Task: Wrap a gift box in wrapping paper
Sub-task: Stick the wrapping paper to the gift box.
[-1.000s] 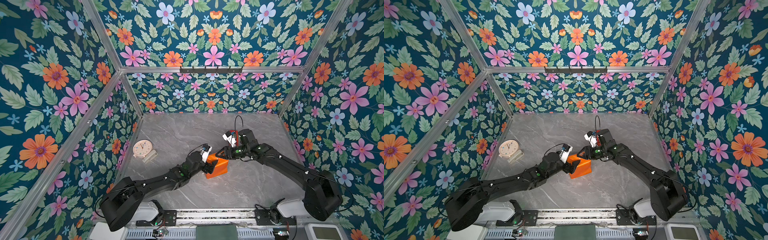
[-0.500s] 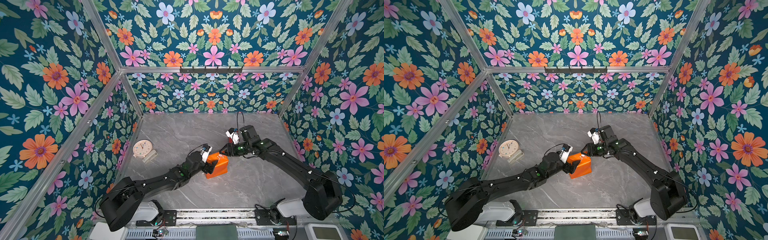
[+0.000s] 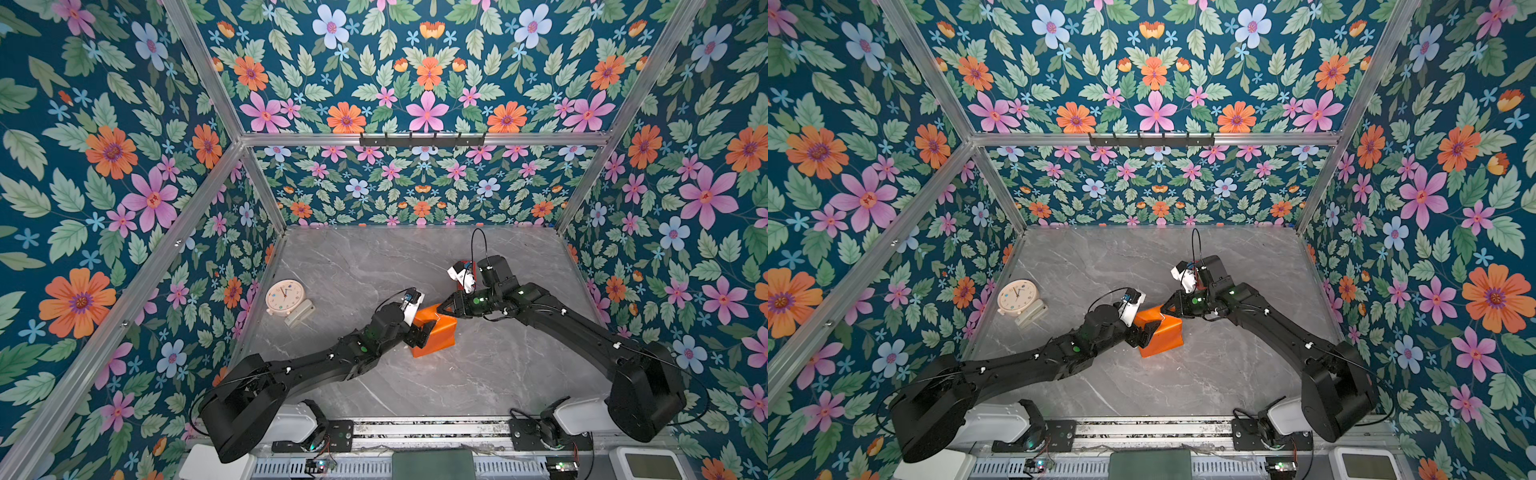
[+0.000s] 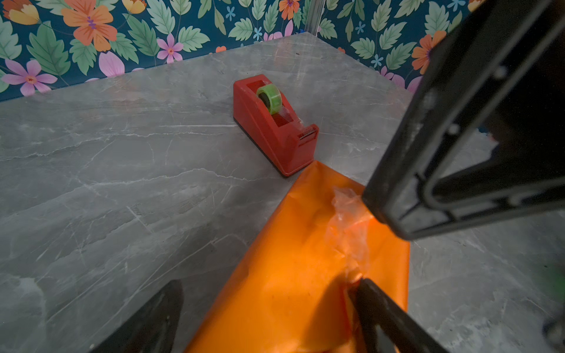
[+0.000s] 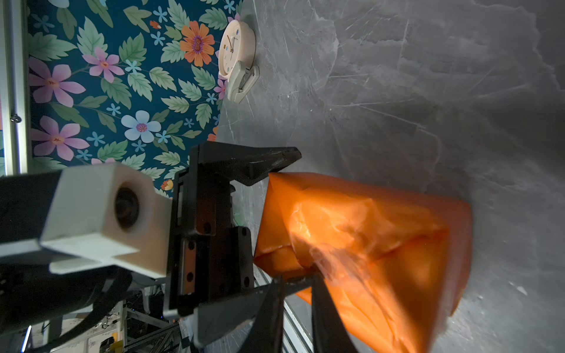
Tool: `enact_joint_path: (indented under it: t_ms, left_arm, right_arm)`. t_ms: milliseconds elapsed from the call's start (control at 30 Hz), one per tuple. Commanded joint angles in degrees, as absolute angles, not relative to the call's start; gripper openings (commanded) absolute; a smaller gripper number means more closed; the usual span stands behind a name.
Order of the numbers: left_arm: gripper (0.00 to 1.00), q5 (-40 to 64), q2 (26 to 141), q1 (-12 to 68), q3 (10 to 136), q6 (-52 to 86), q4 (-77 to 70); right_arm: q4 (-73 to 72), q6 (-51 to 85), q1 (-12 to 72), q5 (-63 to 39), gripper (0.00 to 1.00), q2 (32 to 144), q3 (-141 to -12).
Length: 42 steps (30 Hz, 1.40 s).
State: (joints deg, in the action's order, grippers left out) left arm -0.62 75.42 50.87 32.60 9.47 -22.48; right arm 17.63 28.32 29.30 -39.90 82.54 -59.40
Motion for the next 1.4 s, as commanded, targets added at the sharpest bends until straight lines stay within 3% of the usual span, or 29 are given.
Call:
enact_joint_path:
  t_ms: [0, 500, 867, 1067, 1367]
  left_arm:
    - [0.9, -0.88, 75.79, 50.8, 32.34, 7.34, -14.19]
    - [0.91, 1.12, 75.36, 50.8, 32.92, 8.17, -15.61]
    - [0.93, 1.32, 68.64, 50.74, 32.53, 12.73, -22.86]
    - [0.9, -2.72, 72.04, 50.72, 35.6, 11.42, -20.64]
    - [0.84, 0.19, 77.24, 50.77, 37.18, 9.43, -19.72]
  right_arm:
    - [15.91, 29.27, 29.47, -40.55, 0.19, 83.95, -60.1]
    - [22.92, 25.68, 28.3, -34.13, 0.16, 88.97, -59.41]
    - [24.87, 24.1, 28.34, -34.71, 0.16, 89.12, -58.59]
    - [24.53, 24.42, 28.33, -35.23, 0.16, 88.95, -58.75]
    - [21.95, 27.88, 28.19, -37.94, 0.14, 88.59, -58.29]
